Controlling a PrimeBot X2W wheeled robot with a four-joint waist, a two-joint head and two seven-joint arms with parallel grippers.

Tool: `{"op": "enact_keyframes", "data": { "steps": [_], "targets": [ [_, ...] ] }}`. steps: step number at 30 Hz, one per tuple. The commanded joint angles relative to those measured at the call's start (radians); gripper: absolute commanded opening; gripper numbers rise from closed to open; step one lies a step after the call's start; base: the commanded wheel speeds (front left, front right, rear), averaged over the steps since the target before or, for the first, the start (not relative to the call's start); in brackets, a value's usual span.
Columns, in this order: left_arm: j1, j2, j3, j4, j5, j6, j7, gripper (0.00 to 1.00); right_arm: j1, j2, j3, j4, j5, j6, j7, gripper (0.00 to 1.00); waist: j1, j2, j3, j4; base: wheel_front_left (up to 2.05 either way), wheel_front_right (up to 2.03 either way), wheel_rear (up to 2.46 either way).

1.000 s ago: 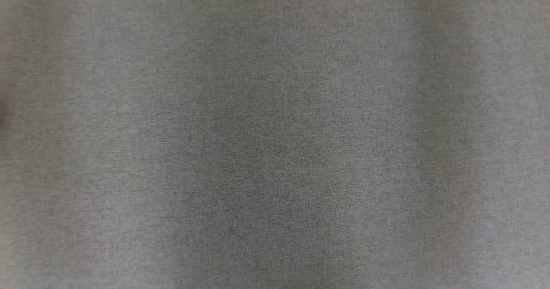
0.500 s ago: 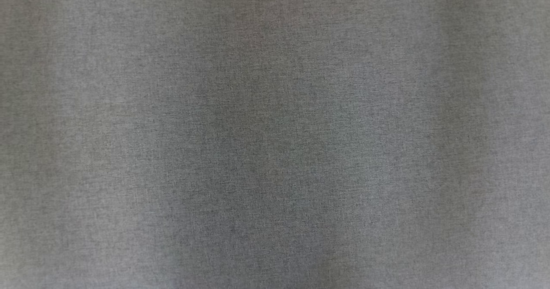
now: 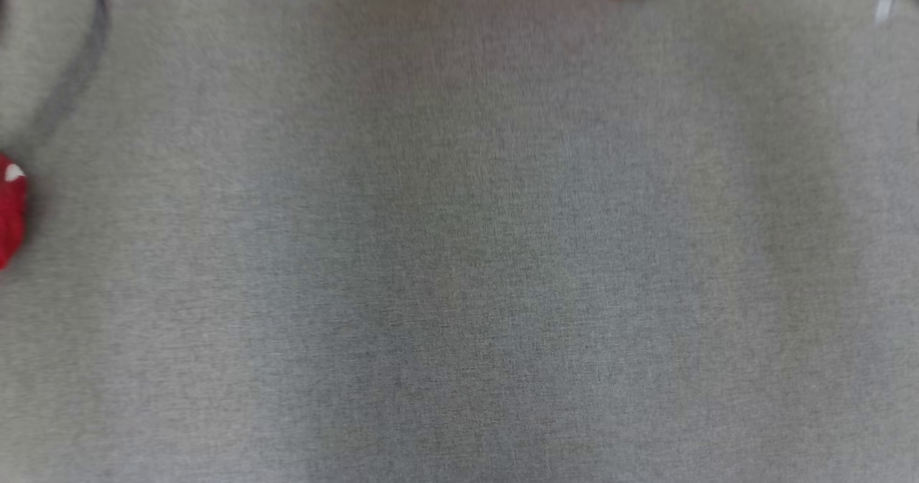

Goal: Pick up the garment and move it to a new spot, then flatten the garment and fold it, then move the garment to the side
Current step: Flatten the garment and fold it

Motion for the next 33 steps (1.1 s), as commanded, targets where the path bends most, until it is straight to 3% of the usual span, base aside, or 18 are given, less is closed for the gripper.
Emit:
{"op": "enact_keyframes", "data": {
  "steps": [1,8,12,15,20,22,25,33],
  "targets": [
    [0.08,0.018,0.018,-0.05,-0.012,0.021,-0.009,0.0,0.071,-0.018,-0.001,-0.037,0.02,0.001,-0.009,0.0,0.0002,0.0,-0.054,0.016,0.0,0.0,0.0],
    [0.526,0.04,0.154,-0.426,-0.017,0.167,-0.013,0.0,0.442,-0.07,-0.056,-0.233,0.059,0.001,-0.04,0.0,0.0002,0.0,-0.126,0.039,0.0,0.0,0.0],
    [0.797,0.016,0.231,-0.606,0.022,0.238,-0.013,0.0,0.646,-0.044,-0.108,-0.302,0.044,0.001,-0.042,0.0,0.0002,0.0,-0.157,0.036,0.0,0.0,0.0],
    [0.981,-0.018,0.269,-0.682,0.04,0.261,-0.013,0.0,0.773,-0.016,-0.151,-0.335,0.022,0.001,-0.033,0.0,0.0002,0.0,-0.178,0.029,0.0,0.0,0.0],
    [1.237,-0.085,0.278,-0.699,0.092,0.259,-0.013,0.0,0.953,0.032,-0.225,-0.357,-0.036,0.001,-0.023,0.0,0.0002,0.0,-0.216,0.03,0.0,0.0,0.0],
    [1.307,-0.137,0.286,-0.689,0.094,0.249,-0.013,0.0,1.017,0.054,-0.258,-0.361,-0.049,0.001,-0.026,0.0,0.0002,0.0,-0.233,0.037,0.0,0.0,0.0],
    [1.379,-0.164,0.3,-0.663,0.114,0.242,-0.013,0.0,1.079,0.073,-0.275,-0.367,-0.067,0.001,-0.021,0.0,0.0002,0.0,-0.249,0.038,0.0,0.0,0.0],
    [1.562,-0.293,0.361,-0.529,0.148,0.168,-0.013,0.0,1.241,0.157,-0.329,-0.343,-0.147,0.001,-0.039,0.0,0.0002,0.0,-0.307,0.043,0.0,0.0,0.0]
  ]
}}
